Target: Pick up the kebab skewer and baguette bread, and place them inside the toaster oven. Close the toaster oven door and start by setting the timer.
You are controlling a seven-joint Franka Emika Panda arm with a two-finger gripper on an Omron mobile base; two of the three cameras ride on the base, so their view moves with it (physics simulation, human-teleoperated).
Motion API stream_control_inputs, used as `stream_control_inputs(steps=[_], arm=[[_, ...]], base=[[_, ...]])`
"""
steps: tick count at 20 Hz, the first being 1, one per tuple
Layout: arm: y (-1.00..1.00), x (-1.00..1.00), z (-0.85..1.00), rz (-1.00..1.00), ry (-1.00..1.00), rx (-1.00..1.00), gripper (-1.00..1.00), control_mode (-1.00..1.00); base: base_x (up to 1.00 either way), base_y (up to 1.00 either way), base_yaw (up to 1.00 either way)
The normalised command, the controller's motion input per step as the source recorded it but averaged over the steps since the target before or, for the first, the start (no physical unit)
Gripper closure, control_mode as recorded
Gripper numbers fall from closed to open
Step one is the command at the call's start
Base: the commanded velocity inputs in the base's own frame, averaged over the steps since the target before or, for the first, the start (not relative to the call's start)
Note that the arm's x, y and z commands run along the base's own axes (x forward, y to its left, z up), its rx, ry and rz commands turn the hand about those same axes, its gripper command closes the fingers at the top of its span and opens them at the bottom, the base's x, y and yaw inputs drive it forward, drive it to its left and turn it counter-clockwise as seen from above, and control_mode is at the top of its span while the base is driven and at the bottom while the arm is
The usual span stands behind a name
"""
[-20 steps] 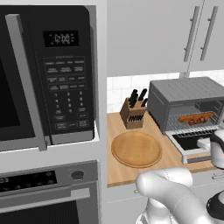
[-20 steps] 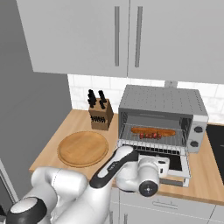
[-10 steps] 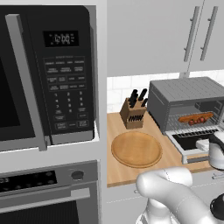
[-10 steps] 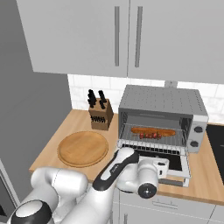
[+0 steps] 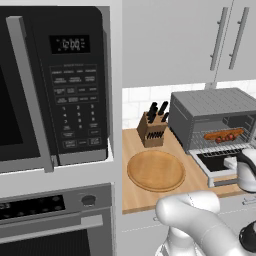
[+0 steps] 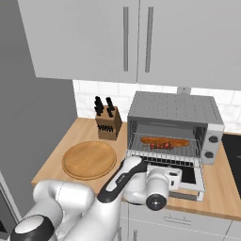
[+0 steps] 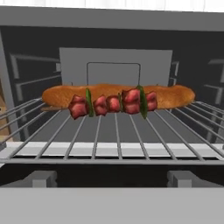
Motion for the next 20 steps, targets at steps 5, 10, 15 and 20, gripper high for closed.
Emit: stream_control_inputs(steps=[5,10,15,20], arm=[[0.0,0.07,0.0,-0.01,0.0,0.0,-1.0,-1.0],[0.0,0.13,0.0,0.0,0.0,0.0,-1.0,-1.0],[0.0,0.15,0.0,0.0,0.0,0.0,-1.0,-1.0],[0.0,0.17,0.0,0.0,0.0,0.0,-1.0,-1.0]], base=[[0.0,0.0,0.0],[0.0,0.0,0.0],[0.0,0.0,0.0],[0.0,0.0,0.0]])
